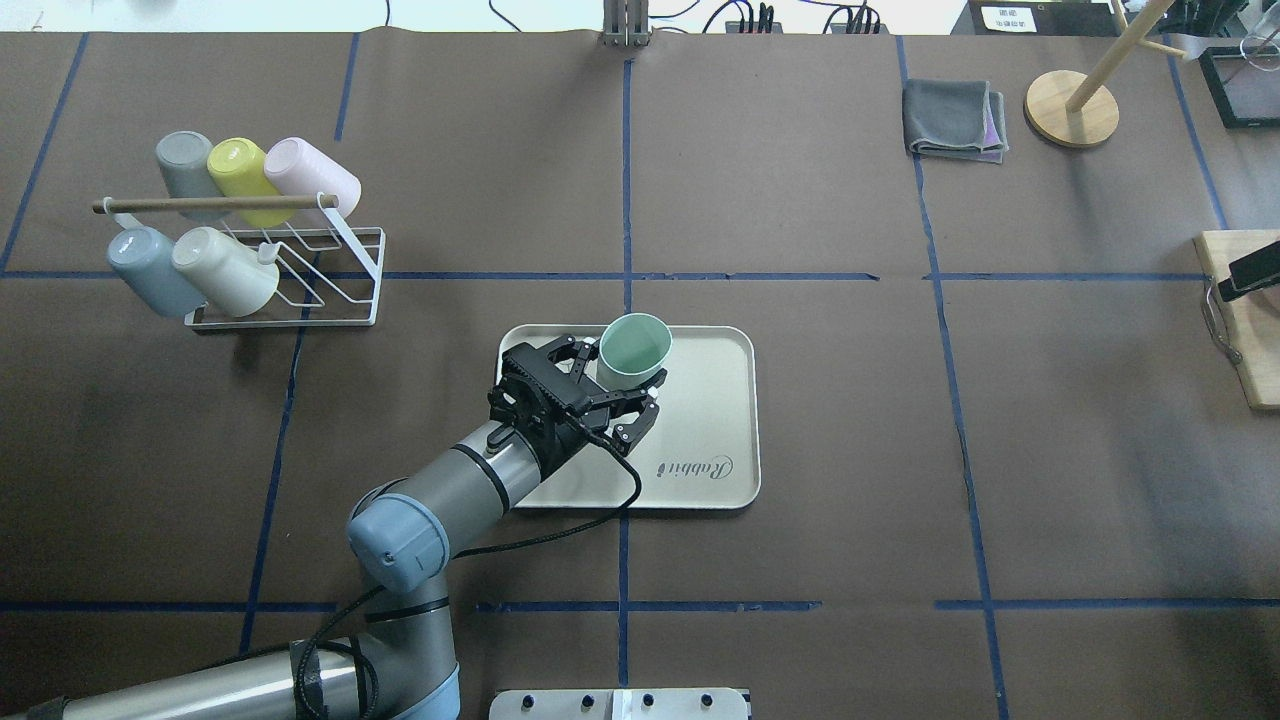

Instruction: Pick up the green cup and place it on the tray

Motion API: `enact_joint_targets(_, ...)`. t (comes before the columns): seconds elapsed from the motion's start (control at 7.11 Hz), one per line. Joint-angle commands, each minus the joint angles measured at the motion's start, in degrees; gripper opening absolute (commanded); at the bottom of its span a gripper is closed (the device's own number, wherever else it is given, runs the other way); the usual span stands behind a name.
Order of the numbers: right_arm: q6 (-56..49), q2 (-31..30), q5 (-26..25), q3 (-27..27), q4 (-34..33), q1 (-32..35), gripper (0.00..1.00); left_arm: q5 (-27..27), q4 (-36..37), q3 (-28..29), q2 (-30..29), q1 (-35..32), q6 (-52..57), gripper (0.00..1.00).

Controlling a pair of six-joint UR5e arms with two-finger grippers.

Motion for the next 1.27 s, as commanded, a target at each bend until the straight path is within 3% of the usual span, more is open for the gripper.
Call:
enact_joint_targets(0.0,0.03,0.05,0.00,-0.05,0.00,0.00,1.00,0.11,0.00,1.49,-0.10,0.08,0.00,0.45)
enact_joint_targets(0.28,0.03,0.05,0.00,-0.14,0.00,0.09,1.00,0.11,0.00,2.02,-0.19,0.51,0.00,0.46)
enact_joint_targets(0.42,-0.06,0.05,0.00,-0.23,0.00,0.09,1.00,0.11,0.08,2.28,-0.54,0.52,0.00,0.50)
enact_joint_targets(0.7,-0.06,0.05,0.00,-0.23,0.00,0.09,1.00,0.20,0.35,2.20,-0.54,0.52,0.00,0.77)
enact_joint_targets(1.12,-0.06,0.23,0.00,-0.41,0.00,0.09,1.00,0.20,0.61,2.20,-0.37,0.52,0.00,0.97)
